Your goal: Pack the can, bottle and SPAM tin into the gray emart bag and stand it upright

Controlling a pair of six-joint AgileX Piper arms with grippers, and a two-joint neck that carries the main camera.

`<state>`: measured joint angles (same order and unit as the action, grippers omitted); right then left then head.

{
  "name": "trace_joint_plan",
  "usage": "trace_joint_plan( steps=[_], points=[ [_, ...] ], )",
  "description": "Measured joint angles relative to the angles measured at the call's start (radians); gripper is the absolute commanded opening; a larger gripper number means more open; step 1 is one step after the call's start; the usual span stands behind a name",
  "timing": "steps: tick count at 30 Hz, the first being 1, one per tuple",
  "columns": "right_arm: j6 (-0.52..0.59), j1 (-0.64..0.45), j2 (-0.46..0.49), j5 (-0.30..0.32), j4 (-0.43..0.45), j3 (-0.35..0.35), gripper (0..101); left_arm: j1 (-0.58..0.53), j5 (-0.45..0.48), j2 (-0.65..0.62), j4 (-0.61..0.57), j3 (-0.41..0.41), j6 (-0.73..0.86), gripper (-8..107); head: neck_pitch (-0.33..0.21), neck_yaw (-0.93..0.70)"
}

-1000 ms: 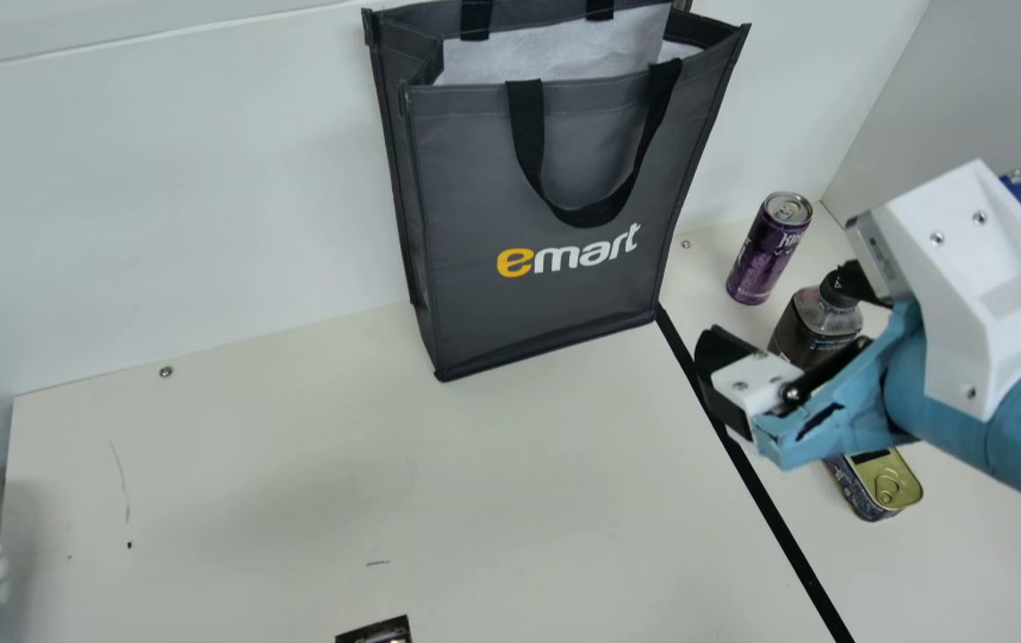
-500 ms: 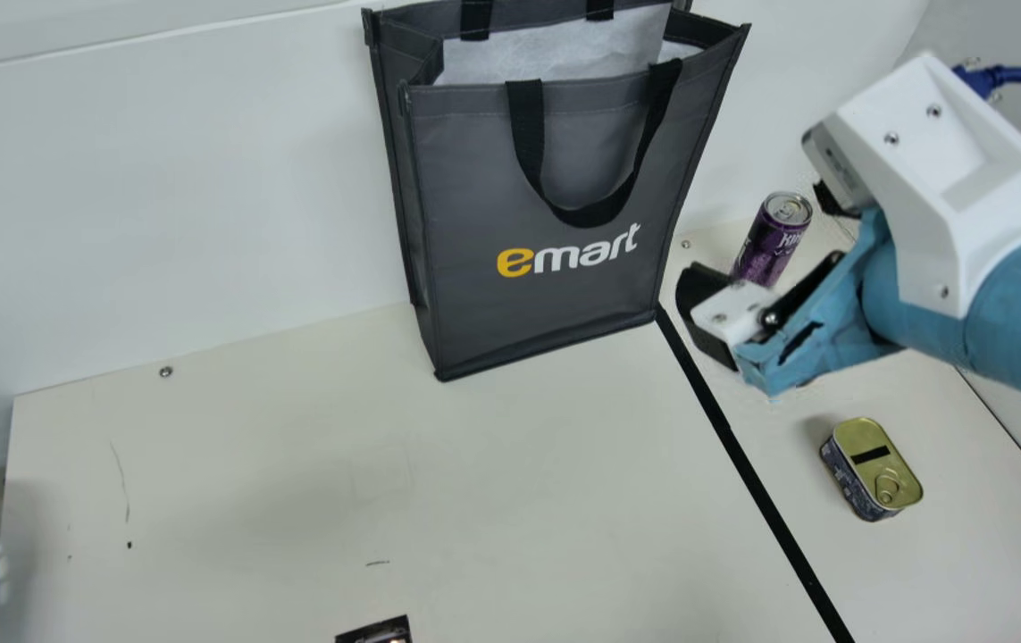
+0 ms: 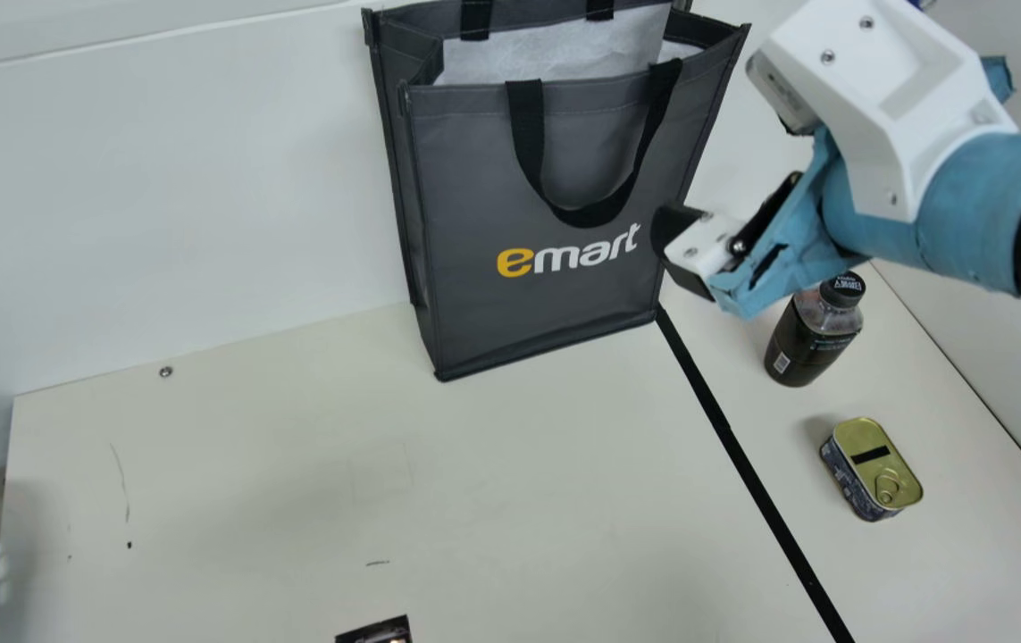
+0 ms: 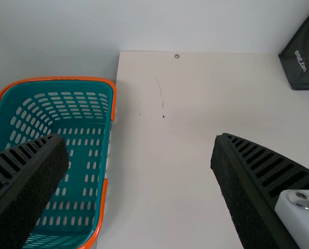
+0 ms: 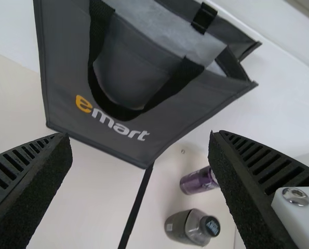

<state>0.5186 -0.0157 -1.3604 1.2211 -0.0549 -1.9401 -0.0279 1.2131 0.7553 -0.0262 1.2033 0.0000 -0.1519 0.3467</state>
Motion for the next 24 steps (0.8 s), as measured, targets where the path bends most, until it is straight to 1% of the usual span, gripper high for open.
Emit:
trace_joint_plan(
  steps=[18, 24],
  points=[
    [0.232, -0.027, -0.223, 0.000, -0.084, -0.247, 95, 0.000, 0.000, 0.000, 0.000, 0.000, 0.000, 90, 0.002, 0.000],
    [0.306, -0.023, -0.288, -0.001, -0.101, -0.316, 95, 0.000, 0.000, 0.000, 0.000, 0.000, 0.000, 90, 0.000, 0.000]
  ],
)
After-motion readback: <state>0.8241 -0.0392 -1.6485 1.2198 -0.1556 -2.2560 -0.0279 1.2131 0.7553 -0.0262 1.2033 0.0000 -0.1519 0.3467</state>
